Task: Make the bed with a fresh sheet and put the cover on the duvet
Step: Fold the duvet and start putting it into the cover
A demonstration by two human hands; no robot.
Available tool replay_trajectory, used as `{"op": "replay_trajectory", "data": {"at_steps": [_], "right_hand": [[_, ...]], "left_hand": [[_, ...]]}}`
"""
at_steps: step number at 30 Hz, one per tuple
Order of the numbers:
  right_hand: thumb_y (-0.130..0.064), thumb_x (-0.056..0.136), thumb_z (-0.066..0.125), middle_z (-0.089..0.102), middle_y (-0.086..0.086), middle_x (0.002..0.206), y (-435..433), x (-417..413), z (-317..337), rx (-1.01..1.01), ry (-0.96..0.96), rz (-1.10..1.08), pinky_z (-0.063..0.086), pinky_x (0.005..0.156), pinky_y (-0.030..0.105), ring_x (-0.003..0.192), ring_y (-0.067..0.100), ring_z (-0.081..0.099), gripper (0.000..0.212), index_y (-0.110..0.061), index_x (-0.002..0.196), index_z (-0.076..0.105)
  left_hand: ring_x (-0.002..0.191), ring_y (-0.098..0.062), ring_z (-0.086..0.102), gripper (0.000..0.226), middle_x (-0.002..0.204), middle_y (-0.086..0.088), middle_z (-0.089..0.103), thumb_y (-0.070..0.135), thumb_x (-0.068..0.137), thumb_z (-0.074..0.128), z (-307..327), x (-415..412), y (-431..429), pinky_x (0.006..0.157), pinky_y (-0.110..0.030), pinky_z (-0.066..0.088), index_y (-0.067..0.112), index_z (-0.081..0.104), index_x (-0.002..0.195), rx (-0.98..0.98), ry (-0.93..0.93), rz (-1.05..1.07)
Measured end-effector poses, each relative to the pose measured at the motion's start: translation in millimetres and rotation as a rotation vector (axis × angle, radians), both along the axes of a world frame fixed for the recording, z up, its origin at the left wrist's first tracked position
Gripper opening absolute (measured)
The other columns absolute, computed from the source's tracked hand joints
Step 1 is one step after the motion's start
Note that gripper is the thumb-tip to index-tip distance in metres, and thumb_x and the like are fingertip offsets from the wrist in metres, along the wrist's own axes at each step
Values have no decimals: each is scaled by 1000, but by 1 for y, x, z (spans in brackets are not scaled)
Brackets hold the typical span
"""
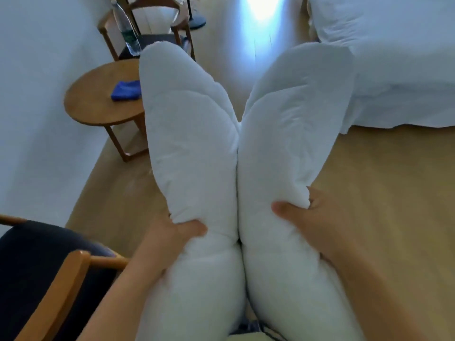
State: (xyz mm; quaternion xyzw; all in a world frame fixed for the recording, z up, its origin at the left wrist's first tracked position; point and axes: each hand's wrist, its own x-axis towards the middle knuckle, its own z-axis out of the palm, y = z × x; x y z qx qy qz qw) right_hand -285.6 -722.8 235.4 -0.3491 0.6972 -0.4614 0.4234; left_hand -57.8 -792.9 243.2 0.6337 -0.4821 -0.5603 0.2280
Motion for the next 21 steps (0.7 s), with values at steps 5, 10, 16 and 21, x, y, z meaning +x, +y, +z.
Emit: {"op": "replay_trajectory", "data": {"at_steps": [5,10,16,21], "right_hand": [[-20,78,73,74,-4,77,-159,-118,-7,61,14,-9,56,67,35,71,14,71,4,-22,81,71],[-17,78,73,74,0,78,-284,-234,0,69,-35,-59,58,73,41,73,18,71,4,-18,82,72],[-17,80,71,73,2,77,-450,-390,-25,67,-40,-68,55,70,37,74,19,70,1,-17,82,71],[-27,78,72,71,-8,70,-608,-506,-10,65,-14,12,55,67,33,68,13,68,5,-24,76,70]], "left_hand": [[78,-34,68,44,85,-17,71,21,44,68,-9,-110,-160,71,-42,55,8,69,86,48,1,91],[74,-31,68,42,83,-14,71,25,43,70,4,-226,-303,61,-37,54,14,67,83,57,-92,-28],[71,-13,65,15,79,7,67,31,74,75,-18,-376,-500,60,-27,53,29,60,76,-22,-342,-392],[76,-11,64,14,86,9,65,45,83,65,3,-485,-651,64,-26,54,35,56,83,-65,-463,-539]]}}
